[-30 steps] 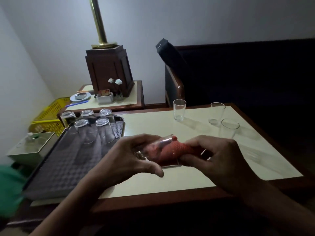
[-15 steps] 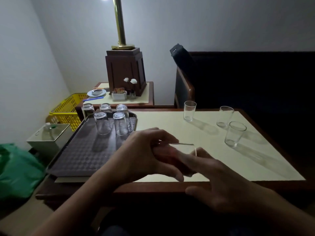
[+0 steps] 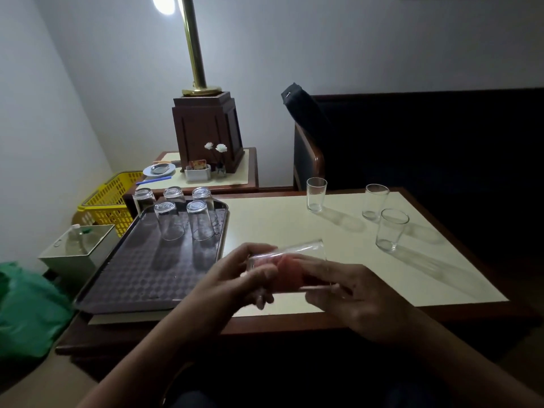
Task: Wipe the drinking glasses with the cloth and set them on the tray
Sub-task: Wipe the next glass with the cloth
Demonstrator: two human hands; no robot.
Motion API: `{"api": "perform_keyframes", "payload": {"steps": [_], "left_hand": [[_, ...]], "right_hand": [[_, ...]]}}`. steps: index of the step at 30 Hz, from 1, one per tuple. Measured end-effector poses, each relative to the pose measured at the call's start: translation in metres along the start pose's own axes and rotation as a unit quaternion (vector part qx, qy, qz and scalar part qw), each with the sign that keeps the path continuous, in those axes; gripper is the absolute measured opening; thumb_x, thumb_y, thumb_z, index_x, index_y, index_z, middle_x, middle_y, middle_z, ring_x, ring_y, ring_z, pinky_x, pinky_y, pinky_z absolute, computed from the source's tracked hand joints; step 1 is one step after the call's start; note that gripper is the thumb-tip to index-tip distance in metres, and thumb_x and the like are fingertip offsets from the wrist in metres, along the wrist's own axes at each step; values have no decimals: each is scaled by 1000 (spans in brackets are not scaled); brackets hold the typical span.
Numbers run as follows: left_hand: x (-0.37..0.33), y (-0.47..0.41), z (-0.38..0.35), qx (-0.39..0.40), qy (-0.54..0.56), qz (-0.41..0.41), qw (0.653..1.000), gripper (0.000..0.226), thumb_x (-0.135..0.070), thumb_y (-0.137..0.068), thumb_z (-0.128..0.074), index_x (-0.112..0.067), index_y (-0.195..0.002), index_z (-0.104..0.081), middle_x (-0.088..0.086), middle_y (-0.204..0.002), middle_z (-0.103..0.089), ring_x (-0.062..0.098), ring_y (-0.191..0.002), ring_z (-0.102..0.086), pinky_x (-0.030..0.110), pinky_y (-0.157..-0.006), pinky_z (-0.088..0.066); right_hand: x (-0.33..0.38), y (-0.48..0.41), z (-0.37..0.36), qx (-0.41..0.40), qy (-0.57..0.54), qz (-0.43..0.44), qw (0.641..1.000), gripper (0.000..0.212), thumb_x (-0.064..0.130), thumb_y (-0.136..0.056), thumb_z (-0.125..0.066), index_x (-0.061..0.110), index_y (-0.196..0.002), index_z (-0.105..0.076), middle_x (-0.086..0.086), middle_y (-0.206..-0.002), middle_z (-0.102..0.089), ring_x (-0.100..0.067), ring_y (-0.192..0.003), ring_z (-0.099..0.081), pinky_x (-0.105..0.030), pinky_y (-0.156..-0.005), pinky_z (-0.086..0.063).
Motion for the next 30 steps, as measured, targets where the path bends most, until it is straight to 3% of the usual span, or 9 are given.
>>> {"api": "perform_keyframes", "payload": {"steps": [5, 7, 9, 11, 15, 20, 23, 26, 30], "left_hand": [[4, 5, 6, -60, -304, -224, 924, 58, -14, -74, -91, -29, -126, -71, -6, -130, -63, 21, -120, -64, 32, -88, -60], [8, 9, 6, -58, -238, -160, 956, 68, -18, -75, -89, -35, -136, -63, -3, -132, -62, 24, -116, -68, 35, -88, -61], [10, 13, 2, -9, -33, -5, 999, 60, -26, -85, -83, -32, -140, -58, 12, -126, -67, 27, -93, -74, 36, -76, -63], [12, 14, -3, 31, 105, 81, 991, 51, -41, -94, -65, -13, -136, -60, 22, -108, -70, 30, -70, -68, 29, -57, -56], [14, 16, 2, 1, 29, 19, 999, 41, -32, -91, -71, -10, -124, -62, 17, -96, -70, 25, -72, -66, 27, -62, -53], [14, 18, 10, -17, -222, -159, 962, 63, 5, -79, -84, -29, -128, -63, -7, -135, -62, 22, -122, -65, 43, -94, -60], [18, 15, 6, -4, -90, -64, 994, 65, -7, -88, -79, -32, -142, -53, 3, -132, -64, 28, -106, -73, 38, -86, -62], [17, 14, 3, 17, 145, 84, 986, 47, -34, -98, -69, -13, -138, -56, 29, -125, -64, 32, -77, -70, 33, -65, -59], [18, 13, 9, -28, 41, -19, 999, 36, -9, -91, -73, -7, -126, -63, 25, -118, -65, 32, -85, -69, 35, -79, -61]], "right_hand": [[2, -2, -8, 43, -336, -113, 934, 36, 19, -109, -51, 29, -138, -69, 1, -141, -69, -18, -137, -61, -48, -100, -59], [2, -2, -10, 28, -316, -94, 944, 37, 17, -109, -51, 30, -136, -72, 0, -141, -70, -19, -137, -62, -46, -105, -56], [3, -1, -9, 8, -205, -34, 978, 43, 6, -107, -54, 33, -136, -72, 9, -142, -69, -14, -139, -59, -40, -114, -49], [5, -1, -11, 8, -92, 17, 996, 48, -2, -104, -58, 31, -139, -69, 17, -146, -65, -8, -142, -55, -34, -117, -46], [-1, -2, -17, 39, -118, -38, 992, 44, 15, -108, -56, 42, -143, -63, 17, -141, -67, -9, -136, -59, -39, -117, -45], [-10, -6, -16, 61, -319, -137, 936, 40, 40, -111, -48, 25, -142, -67, -2, -145, -67, -24, -139, -59, -57, -115, -48], [-12, -4, -17, 2, -233, -68, 970, 39, 31, -107, -48, 25, -141, -67, 8, -144, -68, -13, -139, -59, -43, -118, -47], [-11, -1, -19, -5, -104, 2, 995, 39, 23, -101, -55, 31, -137, -68, 24, -147, -62, 0, -144, -50, -17, -116, -40], [-11, 2, -20, 67, -157, -46, 984, 50, 18, -100, -66, 38, -145, -61, 17, -146, -64, -8, -138, -59, -33, -114, -50]]}}
Point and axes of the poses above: each hand's wrist, its own y-axis away from the middle knuckle, its own z-axis out of the back of the hand, x = y × z, the point moved 1 cm from there along -y, towards the middle knuckle
